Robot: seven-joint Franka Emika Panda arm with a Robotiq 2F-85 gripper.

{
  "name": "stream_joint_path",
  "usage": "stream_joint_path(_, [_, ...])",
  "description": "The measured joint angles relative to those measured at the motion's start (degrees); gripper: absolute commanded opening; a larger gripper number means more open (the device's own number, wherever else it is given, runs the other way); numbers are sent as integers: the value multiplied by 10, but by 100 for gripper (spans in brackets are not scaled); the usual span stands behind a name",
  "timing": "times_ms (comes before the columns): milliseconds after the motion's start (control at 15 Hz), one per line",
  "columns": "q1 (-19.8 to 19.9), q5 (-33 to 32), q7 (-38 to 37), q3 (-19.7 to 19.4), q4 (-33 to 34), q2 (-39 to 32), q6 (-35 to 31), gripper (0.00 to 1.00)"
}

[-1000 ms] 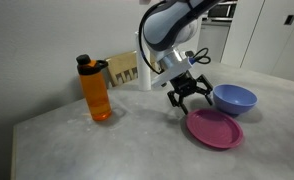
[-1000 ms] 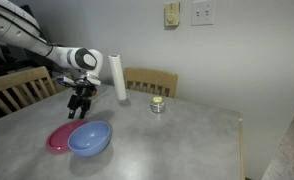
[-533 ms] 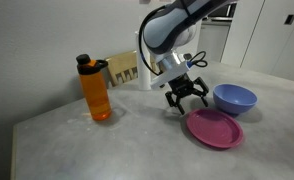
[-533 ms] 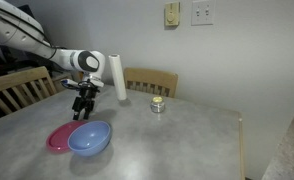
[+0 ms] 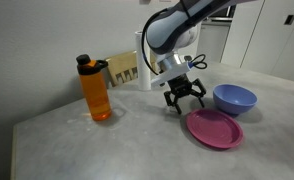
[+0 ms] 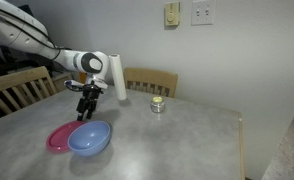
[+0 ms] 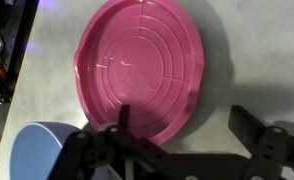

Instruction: Put the pink lid on the blue bowl

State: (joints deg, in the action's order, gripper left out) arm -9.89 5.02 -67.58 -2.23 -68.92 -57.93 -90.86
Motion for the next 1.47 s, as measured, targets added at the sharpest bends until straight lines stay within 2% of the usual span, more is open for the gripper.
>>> stream_joint_path(867, [7, 57, -3, 8, -11, 2, -4, 100])
stream_joint_path(1467, [10, 65, -3, 8, -23, 9, -15, 100])
